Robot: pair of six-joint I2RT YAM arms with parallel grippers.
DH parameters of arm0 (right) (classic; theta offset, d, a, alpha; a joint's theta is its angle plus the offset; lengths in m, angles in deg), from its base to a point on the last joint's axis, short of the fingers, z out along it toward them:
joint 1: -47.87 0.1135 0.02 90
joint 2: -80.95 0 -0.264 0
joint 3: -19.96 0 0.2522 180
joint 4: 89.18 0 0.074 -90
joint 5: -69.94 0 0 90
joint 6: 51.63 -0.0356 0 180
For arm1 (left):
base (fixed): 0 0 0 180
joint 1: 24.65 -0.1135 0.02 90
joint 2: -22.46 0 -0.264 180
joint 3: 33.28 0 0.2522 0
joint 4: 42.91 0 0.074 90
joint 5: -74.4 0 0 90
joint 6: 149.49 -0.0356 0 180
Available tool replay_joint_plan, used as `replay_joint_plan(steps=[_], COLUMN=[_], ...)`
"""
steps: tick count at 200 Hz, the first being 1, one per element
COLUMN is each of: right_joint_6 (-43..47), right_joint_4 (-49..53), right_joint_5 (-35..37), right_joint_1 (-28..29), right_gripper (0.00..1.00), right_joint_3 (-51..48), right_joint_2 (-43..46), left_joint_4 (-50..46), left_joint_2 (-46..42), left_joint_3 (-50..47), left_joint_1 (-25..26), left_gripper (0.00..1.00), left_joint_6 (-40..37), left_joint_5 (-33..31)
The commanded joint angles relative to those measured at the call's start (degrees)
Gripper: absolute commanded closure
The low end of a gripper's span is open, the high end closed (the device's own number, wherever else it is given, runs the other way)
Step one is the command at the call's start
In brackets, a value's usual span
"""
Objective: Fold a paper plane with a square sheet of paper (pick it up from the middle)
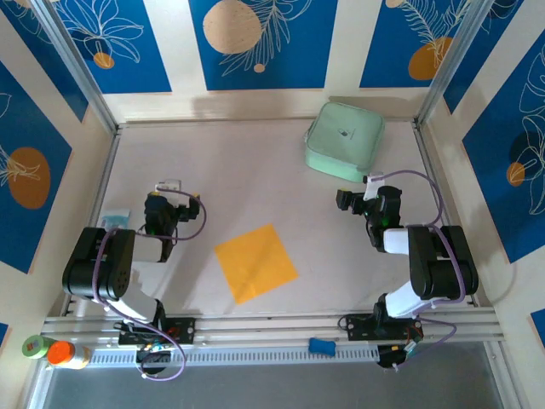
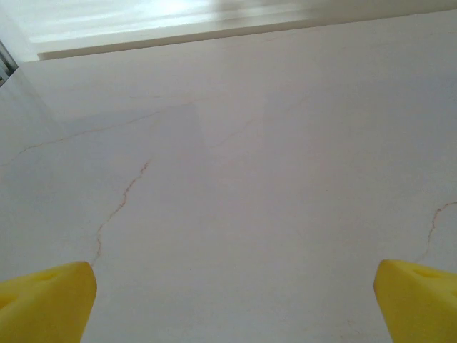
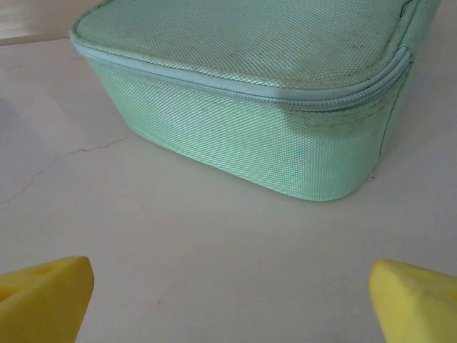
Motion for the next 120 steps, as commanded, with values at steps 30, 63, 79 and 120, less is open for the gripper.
replay_joint_plan(steps=[30,63,79,120], right_joint_6=[0.81,0.82,0.81,0.63], right_joint_4=[-2.20,-2.18,-2.12,-1.96], right_joint_5=[-1.11,-1.11,-1.11,-1.46], right_joint_1=[-0.23,-0.25,-0.25,-0.54], right_gripper=[0.01,0.01,0.01,0.01], right_joint_3=[-0.10,-0.04,-0.08,0.06], right_joint_2=[-0.16,-0.14,-0.14,-0.14], left_joint_4=[0.99,1.10,1.08,0.60], left_joint_2=[0.23,0.22,0.22,0.29], left_joint_3=[0.26,0.21,0.25,0.52], left_joint_1=[-0.42,-0.41,-0.43,-0.50], left_gripper=[0.01,0.01,0.01,0.01], left_joint_6=[-0.39,-0.29,-0.31,-0.21], left_joint_5=[1.02,1.06,1.11,1.25])
